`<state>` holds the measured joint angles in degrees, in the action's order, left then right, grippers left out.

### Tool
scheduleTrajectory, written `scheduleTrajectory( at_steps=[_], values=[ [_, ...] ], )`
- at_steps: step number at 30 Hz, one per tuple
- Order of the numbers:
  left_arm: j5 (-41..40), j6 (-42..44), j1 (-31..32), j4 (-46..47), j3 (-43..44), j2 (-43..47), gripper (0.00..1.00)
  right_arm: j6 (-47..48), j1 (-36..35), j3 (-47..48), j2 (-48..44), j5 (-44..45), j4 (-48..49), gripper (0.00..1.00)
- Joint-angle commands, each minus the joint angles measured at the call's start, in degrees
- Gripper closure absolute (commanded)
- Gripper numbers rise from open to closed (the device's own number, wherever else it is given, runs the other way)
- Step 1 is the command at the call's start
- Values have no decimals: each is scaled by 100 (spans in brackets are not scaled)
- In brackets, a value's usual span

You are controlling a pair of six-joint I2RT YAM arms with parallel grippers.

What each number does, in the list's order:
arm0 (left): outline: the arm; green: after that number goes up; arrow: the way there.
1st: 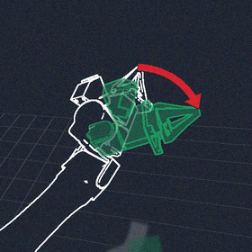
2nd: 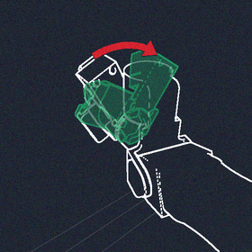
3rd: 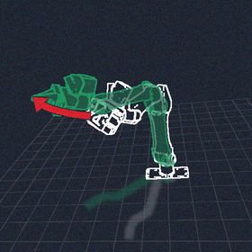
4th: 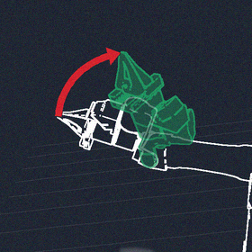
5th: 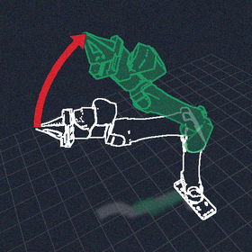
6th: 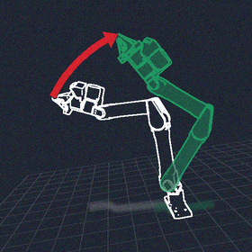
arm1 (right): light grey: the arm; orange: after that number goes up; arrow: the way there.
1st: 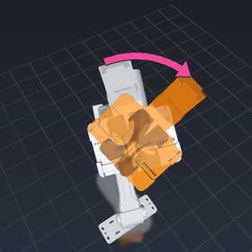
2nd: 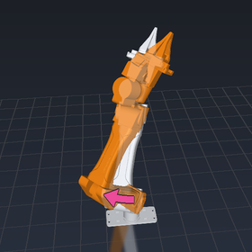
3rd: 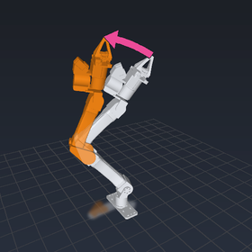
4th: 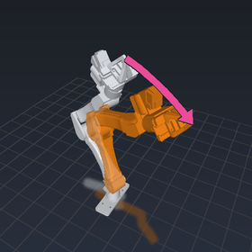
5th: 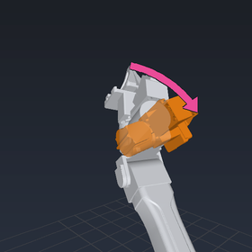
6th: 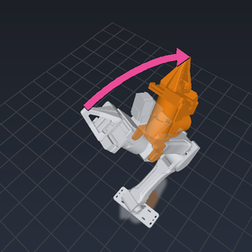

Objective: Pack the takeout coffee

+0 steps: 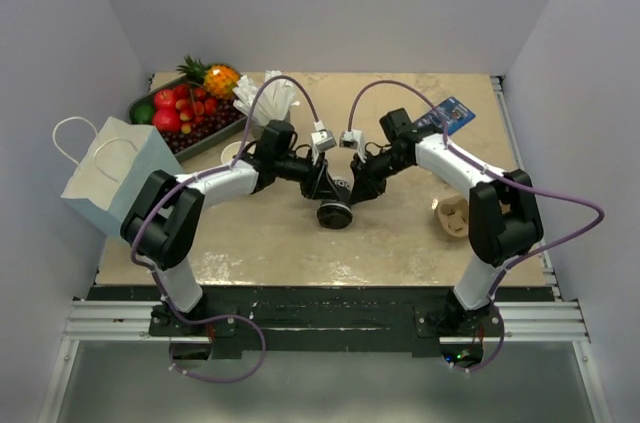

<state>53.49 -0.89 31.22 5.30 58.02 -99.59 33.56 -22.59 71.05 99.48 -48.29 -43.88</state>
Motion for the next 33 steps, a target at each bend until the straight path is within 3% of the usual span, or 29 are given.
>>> scheduleTrajectory(
  at_steps=[1, 3, 6, 9, 12, 13, 15, 18, 25, 28, 33],
  values=[
    [873, -140, -134, -520, 640, -166, 67, -517, 202, 664, 150, -646, -235, 82],
    [856, -157, -152, -521, 754, -192, 66, -535, 237, 831, 247, -664, -323, 82],
    [523, -44, -248, -872, 781, 35, 45, -430, 281, 963, 274, -550, -446, 78],
    [-73, 743, -415, -1389, 624, 543, 32, 148, 299, 1095, 19, -139, -507, 63],
    [-601, 1266, -433, -1392, 10, 1149, 25, 862, 246, 930, -429, 397, -18, 45],
    [-743, 1240, -442, -1296, -358, 1309, 13, 1254, 185, 894, -499, 478, 193, 41],
    [-1102, 1003, -485, -963, -694, 1738, 1, 1660, 106, 928, -553, 680, 239, 32],
    [-1253, 836, -529, -898, -1064, 2118, 0, 2636, -254, 973, -456, 996, 204, 27],
    [-1368, 563, -670, -1215, -925, 3111, 2, 5228, -1141, 1227, 150, 1638, -76, 17],
    [-1552, 537, -854, -1514, -793, 3560, 2, 5994, -1300, 1307, 352, 1700, 1, 2],
    [-1693, 414, -1302, -2085, -836, 4114, 2, 6960, -1511, 1718, 870, 1823, -313, 1]
  ],
)
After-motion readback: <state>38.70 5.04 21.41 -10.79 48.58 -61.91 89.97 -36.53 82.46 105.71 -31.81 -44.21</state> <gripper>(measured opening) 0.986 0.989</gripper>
